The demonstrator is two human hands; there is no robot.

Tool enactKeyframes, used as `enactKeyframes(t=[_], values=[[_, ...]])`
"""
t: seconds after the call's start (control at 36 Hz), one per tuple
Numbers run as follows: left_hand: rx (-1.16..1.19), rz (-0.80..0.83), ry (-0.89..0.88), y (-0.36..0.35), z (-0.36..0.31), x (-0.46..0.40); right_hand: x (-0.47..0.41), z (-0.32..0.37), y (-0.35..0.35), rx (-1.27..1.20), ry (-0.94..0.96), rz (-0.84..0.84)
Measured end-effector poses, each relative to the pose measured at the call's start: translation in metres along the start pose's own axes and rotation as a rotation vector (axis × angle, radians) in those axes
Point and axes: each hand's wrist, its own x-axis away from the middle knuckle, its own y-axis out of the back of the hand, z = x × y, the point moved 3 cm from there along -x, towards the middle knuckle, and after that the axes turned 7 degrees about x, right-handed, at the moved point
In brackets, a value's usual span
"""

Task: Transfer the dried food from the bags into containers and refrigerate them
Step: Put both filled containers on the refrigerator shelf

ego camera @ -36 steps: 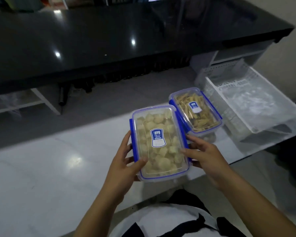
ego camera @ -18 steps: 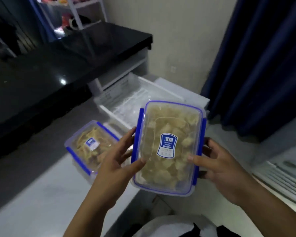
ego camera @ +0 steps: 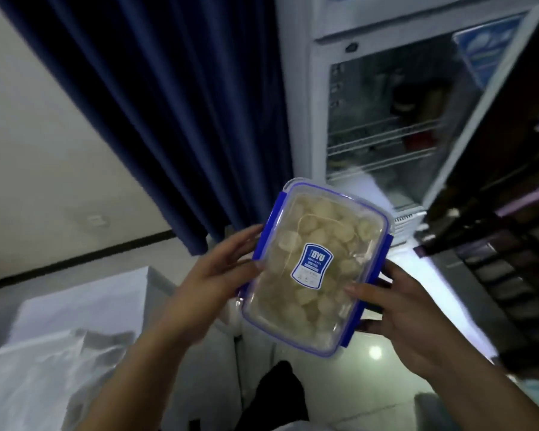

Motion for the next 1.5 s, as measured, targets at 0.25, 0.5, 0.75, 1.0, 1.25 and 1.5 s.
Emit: enactKeyframes(t=[0.25,0.5,0.75,1.0,1.25,1.5], values=[[-0.15,-0.036,0.085,-0.013,0.001,-0.258,-0.053,0.028,0.084,-0.141,0.092,-0.389],[-0.141,-0.073,0.04,-0.058,-0.021,-0.497,-0.099,0.062,0.121,-0.177,0.026,-0.689],[-0.089,-0.337,-0.187,-0.064,0.021,-0.537,-0.102,0.058,0.151,-0.202,-0.11,-0.847],[-0.144,-0.366,-0.255,-0.095,0.03,-0.482,-0.093,0.048,0.212,-0.213,-0.177,-0.874],[-0.082,-0.254,-0.257,-0.195,0.084,-0.325,-0.056,0.041,0.282,-0.225,-0.092,-0.813],[-0.12,0.143,-0.23,-0.33,0.115,-0.258,0.037,-0.009,0.321,-0.279,-0.154,-0.856]])
